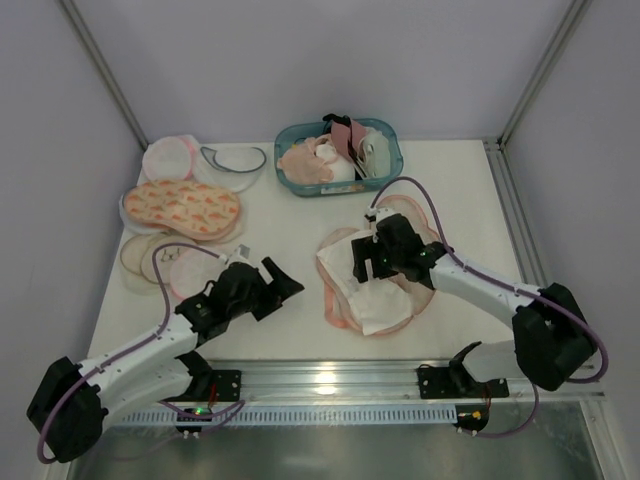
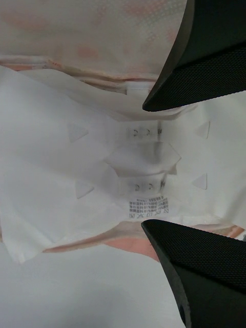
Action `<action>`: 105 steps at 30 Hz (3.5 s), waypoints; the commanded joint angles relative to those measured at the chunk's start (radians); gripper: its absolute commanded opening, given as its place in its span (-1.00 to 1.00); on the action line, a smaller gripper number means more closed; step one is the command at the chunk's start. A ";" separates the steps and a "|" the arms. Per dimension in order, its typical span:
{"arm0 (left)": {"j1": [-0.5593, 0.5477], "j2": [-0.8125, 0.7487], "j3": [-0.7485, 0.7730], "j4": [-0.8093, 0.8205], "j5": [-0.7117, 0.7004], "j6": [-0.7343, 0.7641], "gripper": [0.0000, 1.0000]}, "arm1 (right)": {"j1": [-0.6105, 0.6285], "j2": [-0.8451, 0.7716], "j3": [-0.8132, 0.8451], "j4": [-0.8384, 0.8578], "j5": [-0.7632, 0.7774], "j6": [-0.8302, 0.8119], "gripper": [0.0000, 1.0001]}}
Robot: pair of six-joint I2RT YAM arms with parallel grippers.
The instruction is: Unzip the laundry bag and remove the bra
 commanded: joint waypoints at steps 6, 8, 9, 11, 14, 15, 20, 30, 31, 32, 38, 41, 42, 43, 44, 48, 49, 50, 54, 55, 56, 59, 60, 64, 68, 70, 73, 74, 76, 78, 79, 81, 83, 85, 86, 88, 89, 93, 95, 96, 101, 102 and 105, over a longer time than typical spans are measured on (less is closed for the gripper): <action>-0.001 -0.055 -0.026 0.038 0.000 -0.016 0.76 | -0.095 0.142 -0.042 0.142 -0.065 0.030 0.77; 0.000 -0.057 -0.034 0.039 0.002 -0.023 0.75 | -0.103 0.155 -0.050 0.170 -0.119 0.028 0.77; 0.000 -0.057 -0.034 0.042 0.002 -0.023 0.75 | -0.109 0.171 -0.053 0.193 -0.151 0.025 0.77; 0.000 -0.057 -0.036 0.041 0.002 -0.023 0.75 | -0.117 0.177 -0.066 0.220 -0.240 0.031 0.73; 0.000 -0.060 -0.037 0.038 0.000 -0.023 0.76 | -0.126 0.177 -0.096 0.288 -0.378 0.048 0.65; 0.000 -0.063 -0.037 0.036 -0.003 -0.023 0.76 | -0.128 0.174 -0.103 0.334 -0.409 0.054 0.61; 0.000 -0.066 -0.040 0.033 -0.003 -0.023 0.75 | -0.129 0.140 -0.126 0.360 -0.481 0.071 0.38; -0.001 -0.072 -0.045 0.033 -0.006 -0.027 0.75 | -0.129 0.033 -0.097 0.256 -0.473 0.066 -0.75; 0.000 -0.074 -0.045 0.033 -0.006 -0.026 0.75 | -0.129 0.019 -0.093 0.248 -0.466 0.063 -0.81; 0.000 -0.074 -0.045 0.033 -0.008 -0.026 0.75 | -0.129 -0.005 -0.090 0.228 -0.463 0.059 -0.83; 0.000 -0.075 -0.045 0.032 -0.006 -0.026 0.75 | -0.129 -0.047 -0.068 0.198 -0.493 0.057 -0.93; 0.000 -0.078 -0.045 0.025 -0.009 -0.026 0.75 | -0.131 -0.064 -0.059 0.208 -0.513 0.068 -0.92; 0.000 -0.086 -0.046 0.021 -0.011 -0.027 0.75 | -0.129 -0.076 -0.057 0.219 -0.524 0.077 -0.92; 0.000 -0.087 -0.046 0.021 -0.012 -0.029 0.75 | -0.129 -0.084 -0.053 0.230 -0.533 0.085 -0.92; 0.000 -0.091 -0.045 0.021 -0.011 -0.027 0.75 | -0.131 -0.091 -0.047 0.245 -0.538 0.089 -0.92; 0.000 -0.112 -0.046 0.010 -0.014 -0.026 0.75 | -0.132 -0.111 0.053 0.239 -0.549 0.100 -0.93; 0.000 -0.117 -0.046 0.010 -0.012 -0.027 0.75 | -0.132 -0.107 0.077 0.230 -0.547 0.094 -0.92; 0.000 -0.118 -0.046 0.010 -0.012 -0.027 0.75 | -0.134 -0.099 0.108 0.206 -0.546 0.086 -0.93; 0.000 -0.129 -0.046 0.009 -0.008 -0.027 0.75 | -0.141 -0.058 0.267 0.162 -0.529 0.079 -0.92; 0.000 -0.132 -0.046 0.010 -0.006 -0.029 0.75 | -0.145 -0.047 0.294 0.158 -0.524 0.080 -0.92; 0.000 -0.133 -0.048 0.015 -0.005 -0.029 0.75 | -0.148 -0.024 0.320 0.155 -0.521 0.083 -0.92; 0.000 -0.135 -0.051 0.028 0.006 -0.030 0.75 | -0.163 0.019 0.422 0.155 -0.498 0.089 -0.93; 0.000 -0.137 -0.053 0.033 0.014 -0.032 0.75 | -0.172 0.063 0.491 0.149 -0.493 0.089 -0.92; 0.000 -0.134 -0.060 0.048 0.018 -0.033 0.76 | -0.200 0.221 0.700 0.109 -0.498 0.086 -0.92; 0.000 -0.138 -0.071 0.070 0.052 -0.042 0.75 | -0.230 0.396 0.910 0.112 -0.522 0.099 -0.92; -0.001 -0.144 -0.071 0.067 0.055 -0.042 0.76 | -0.247 0.503 1.039 0.113 -0.535 0.118 -0.92; 0.000 -0.153 -0.069 0.062 0.060 -0.041 0.76 | -0.258 0.636 1.199 0.104 -0.535 0.138 -0.92; 0.000 -0.156 -0.069 0.058 0.061 -0.041 0.75 | -0.264 0.666 1.232 0.106 -0.532 0.142 -0.92; 0.000 -0.167 -0.069 0.052 0.064 -0.041 0.75 | -0.269 0.717 1.302 0.118 -0.507 0.157 -0.92; 0.000 -0.173 -0.068 0.042 0.063 -0.041 0.75 | -0.275 0.786 1.358 0.138 -0.469 0.169 -0.92; 0.000 -0.184 -0.068 0.036 0.063 -0.041 0.75 | -0.278 0.807 1.377 0.136 -0.452 0.172 -0.92; 0.000 -0.195 -0.068 0.019 0.061 -0.042 0.75 | -0.286 0.879 1.439 0.133 -0.420 0.181 -0.92; 0.000 -0.215 -0.066 -0.007 0.055 -0.042 0.75 | -0.293 0.924 1.481 0.112 -0.345 0.186 -0.92; 0.000 -0.232 -0.066 -0.022 0.048 -0.044 0.75 | -0.299 0.968 1.490 0.133 -0.264 0.178 -0.93; 0.000 -0.247 -0.065 -0.039 0.045 -0.044 0.75 | -0.303 0.978 1.487 0.139 -0.236 0.175 -0.93; 0.000 -0.261 -0.063 -0.054 0.035 -0.046 0.75 | -0.307 1.011 1.495 0.152 -0.190 0.162 -0.92; 0.000 -0.267 -0.062 -0.062 0.032 -0.046 0.75 | -0.309 1.022 1.501 0.152 -0.155 0.159 -0.92; 0.000 -0.296 -0.062 -0.091 0.032 -0.044 0.75 | -0.312 1.045 1.510 0.159 -0.099 0.158 -0.92; 0.000 -0.301 -0.060 -0.099 0.034 -0.041 0.75 | -0.313 1.059 1.516 0.153 -0.091 0.163 -0.92; 0.000 -0.299 -0.060 -0.097 0.034 -0.041 0.75 | -0.313 1.060 1.516 0.155 -0.085 0.163 -0.90; 0.000 -0.288 -0.068 -0.091 0.034 -0.039 0.75 | -0.319 0.992 1.437 0.259 -0.114 0.174 -0.39; 0.000 -0.287 -0.069 -0.090 0.034 -0.039 0.75 | -0.325 0.967 1.367 0.295 -0.124 0.186 -0.19; 0.000 -0.287 -0.076 -0.085 0.034 -0.041 0.75 | -0.336 0.895 1.296 0.461 -0.157 0.240 -0.20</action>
